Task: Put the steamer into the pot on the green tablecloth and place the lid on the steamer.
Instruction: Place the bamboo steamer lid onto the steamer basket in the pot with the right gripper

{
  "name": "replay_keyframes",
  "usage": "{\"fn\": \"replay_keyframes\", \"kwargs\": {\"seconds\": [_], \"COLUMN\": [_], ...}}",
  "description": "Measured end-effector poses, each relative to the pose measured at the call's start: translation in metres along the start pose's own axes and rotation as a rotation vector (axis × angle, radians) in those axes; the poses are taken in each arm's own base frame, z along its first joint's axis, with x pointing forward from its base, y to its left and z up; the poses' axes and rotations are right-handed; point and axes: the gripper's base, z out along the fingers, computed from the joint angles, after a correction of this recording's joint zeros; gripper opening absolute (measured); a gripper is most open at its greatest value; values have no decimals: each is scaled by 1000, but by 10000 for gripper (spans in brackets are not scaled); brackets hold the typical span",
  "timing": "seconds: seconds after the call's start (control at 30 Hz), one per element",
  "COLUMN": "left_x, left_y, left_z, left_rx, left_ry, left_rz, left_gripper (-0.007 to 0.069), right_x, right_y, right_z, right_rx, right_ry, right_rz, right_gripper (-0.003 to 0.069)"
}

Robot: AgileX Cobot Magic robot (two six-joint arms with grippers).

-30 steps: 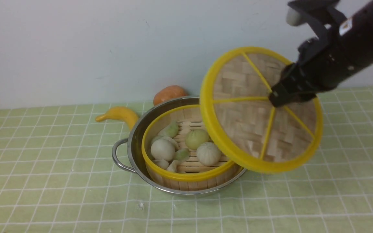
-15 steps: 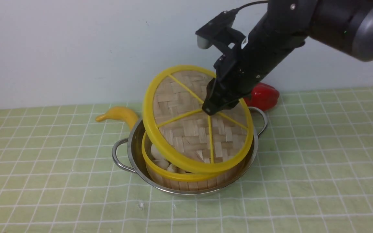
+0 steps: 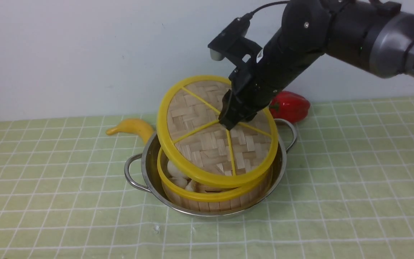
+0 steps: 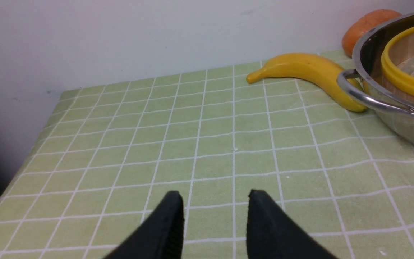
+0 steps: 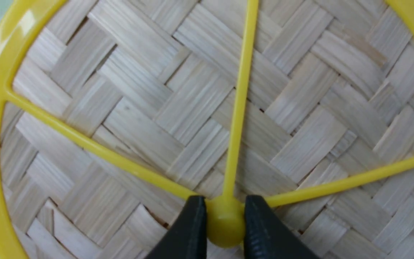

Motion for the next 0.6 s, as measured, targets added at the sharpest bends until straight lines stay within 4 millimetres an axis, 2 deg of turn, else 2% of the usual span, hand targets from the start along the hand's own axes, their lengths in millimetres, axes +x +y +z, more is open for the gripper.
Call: {"fn": "replay_keyframes", "kwargs": {"seconds": [0.5, 0.6], "left_x": [0, 0], "left_y": [0, 0], "left_z": [0, 0], "left_rx": [0, 0], "left_ry": [0, 0], "left_rz": [0, 0], "left_gripper": [243, 243], "right_x": [3, 4], "right_y": [-1, -3], "right_z": [12, 19], "right_rx": [-13, -12], "right_ry": [18, 19], "right_rz": [10, 12], "right_gripper": [146, 146]}}
